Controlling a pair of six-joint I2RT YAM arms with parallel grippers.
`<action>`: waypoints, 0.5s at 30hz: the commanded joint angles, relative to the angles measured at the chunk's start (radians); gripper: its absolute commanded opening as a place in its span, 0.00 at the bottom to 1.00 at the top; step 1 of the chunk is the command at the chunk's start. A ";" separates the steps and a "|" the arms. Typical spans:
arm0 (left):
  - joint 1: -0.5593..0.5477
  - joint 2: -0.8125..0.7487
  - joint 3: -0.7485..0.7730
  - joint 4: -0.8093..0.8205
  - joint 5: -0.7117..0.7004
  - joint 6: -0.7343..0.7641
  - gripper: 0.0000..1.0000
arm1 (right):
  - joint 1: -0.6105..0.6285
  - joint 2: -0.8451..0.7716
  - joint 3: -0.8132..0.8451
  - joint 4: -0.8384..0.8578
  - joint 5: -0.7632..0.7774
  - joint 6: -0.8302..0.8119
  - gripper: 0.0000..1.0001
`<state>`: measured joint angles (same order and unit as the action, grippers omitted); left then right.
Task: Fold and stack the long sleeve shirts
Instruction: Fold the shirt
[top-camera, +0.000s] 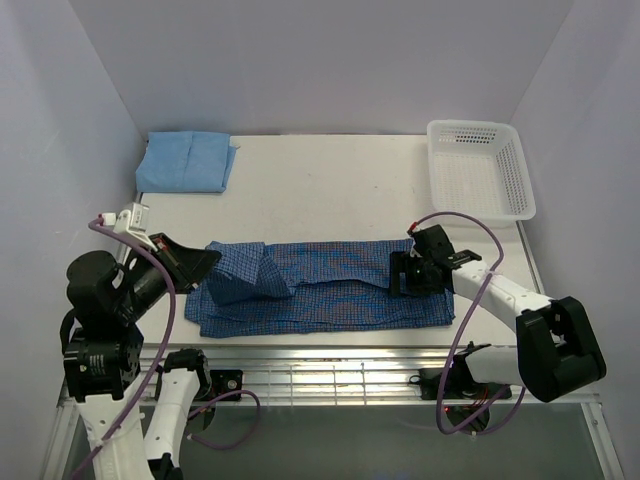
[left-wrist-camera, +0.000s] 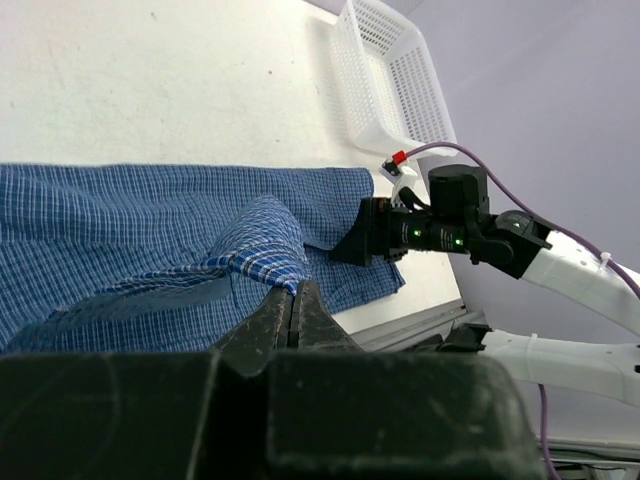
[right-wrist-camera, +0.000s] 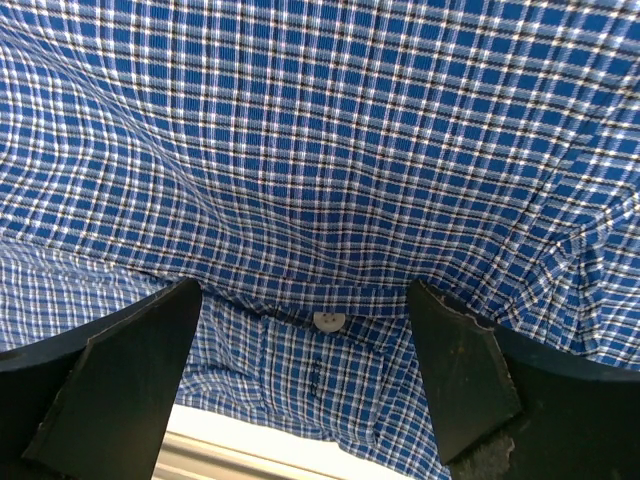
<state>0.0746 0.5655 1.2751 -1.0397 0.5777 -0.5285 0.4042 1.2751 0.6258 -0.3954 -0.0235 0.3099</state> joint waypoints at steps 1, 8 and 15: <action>0.001 0.022 -0.101 0.232 0.052 -0.011 0.00 | -0.002 0.010 -0.005 -0.013 0.068 0.018 0.90; 0.001 0.131 -0.258 0.612 0.319 -0.100 0.00 | -0.002 -0.069 0.093 -0.034 0.068 -0.022 0.90; -0.022 0.244 -0.318 0.855 0.435 -0.136 0.00 | -0.016 -0.170 0.193 -0.046 0.063 -0.019 0.90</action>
<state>0.0731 0.7898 0.9642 -0.3771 0.9195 -0.6384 0.3985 1.1423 0.7612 -0.4389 0.0250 0.2985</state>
